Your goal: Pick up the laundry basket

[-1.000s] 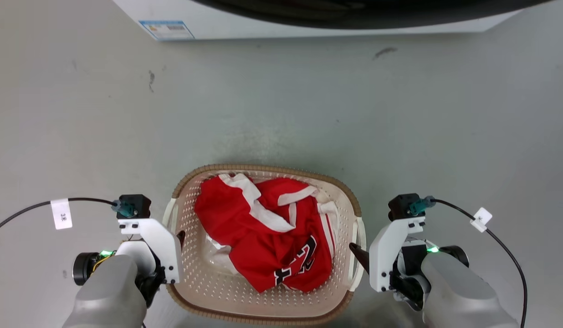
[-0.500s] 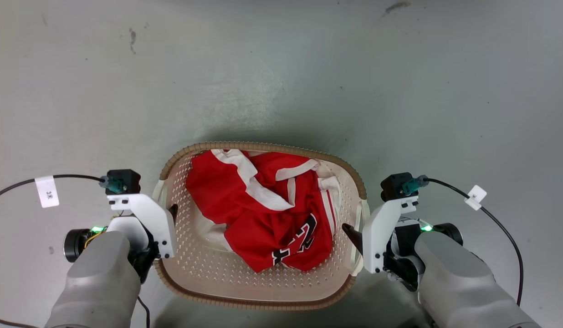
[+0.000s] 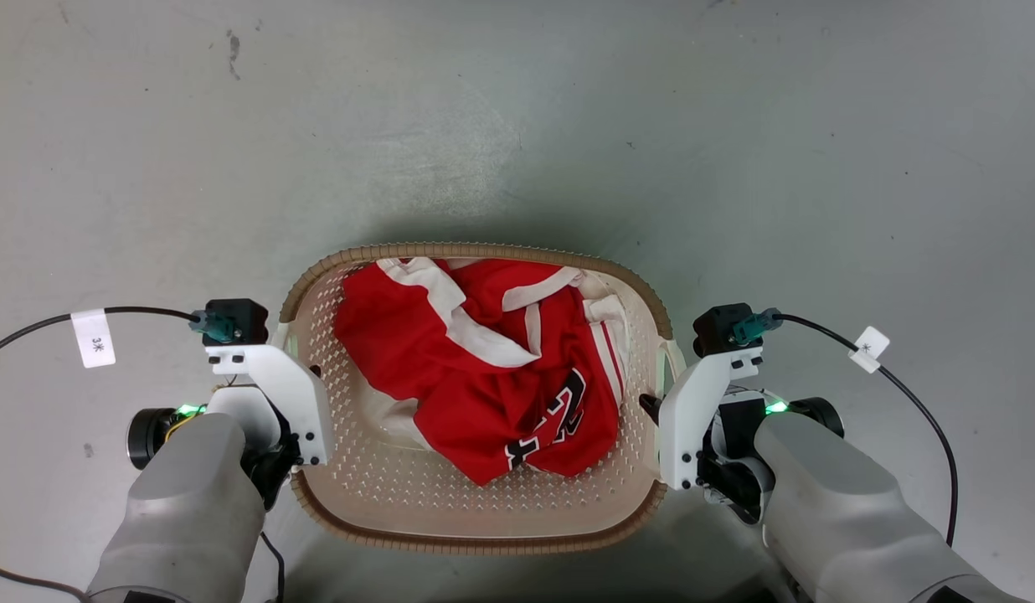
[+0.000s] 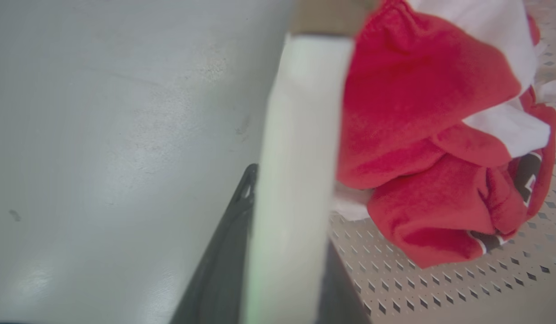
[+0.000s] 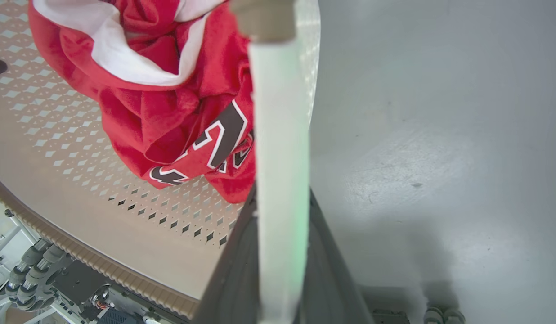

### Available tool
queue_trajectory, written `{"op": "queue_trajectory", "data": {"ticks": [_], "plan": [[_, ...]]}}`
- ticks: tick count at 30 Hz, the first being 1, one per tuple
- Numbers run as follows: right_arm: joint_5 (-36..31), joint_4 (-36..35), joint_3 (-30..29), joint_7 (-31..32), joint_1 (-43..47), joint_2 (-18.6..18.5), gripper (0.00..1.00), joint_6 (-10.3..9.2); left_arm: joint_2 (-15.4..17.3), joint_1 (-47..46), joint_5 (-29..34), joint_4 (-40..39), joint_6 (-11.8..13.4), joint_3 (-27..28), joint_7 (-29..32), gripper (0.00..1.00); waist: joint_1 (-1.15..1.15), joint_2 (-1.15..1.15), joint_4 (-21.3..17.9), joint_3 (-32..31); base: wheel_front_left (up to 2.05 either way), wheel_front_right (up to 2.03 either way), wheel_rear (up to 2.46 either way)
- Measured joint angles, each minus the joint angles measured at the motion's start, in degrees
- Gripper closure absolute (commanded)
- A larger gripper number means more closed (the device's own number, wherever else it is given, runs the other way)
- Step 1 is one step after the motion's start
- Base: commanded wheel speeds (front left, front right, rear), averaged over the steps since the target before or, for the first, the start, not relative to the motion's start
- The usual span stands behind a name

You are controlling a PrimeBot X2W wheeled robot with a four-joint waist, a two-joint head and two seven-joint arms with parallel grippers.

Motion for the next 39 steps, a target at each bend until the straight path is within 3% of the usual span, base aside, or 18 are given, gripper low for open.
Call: {"op": "queue_trajectory", "data": {"ticks": [11,26,39], "plan": [[4.7,1.6,4.1,0.8,0.3,-0.1,1.00,-0.02,-1.0,1.9,-3.1,0.2,0.0,-1.7,3.2,1.00,0.00,0.00,0.3,-3.5,0.00,0.00,0.00],[10.7,3.9,7.5,9.3,3.4,-0.8,1.00,-0.29,-3.0,7.4,-8.9,-0.6,0.1,-5.2,13.5,1.00,-0.01,0.00,1.5,-17.5,0.00,0.00,0.00],[14.7,5.1,8.7,19.7,4.6,-1.0,1.00,-0.30,-2.9,9.1,-12.9,-1.9,0.2,-9.2,23.2,1.00,-0.01,0.00,1.5,-28.5,0.00,0.00,0.00]]}}
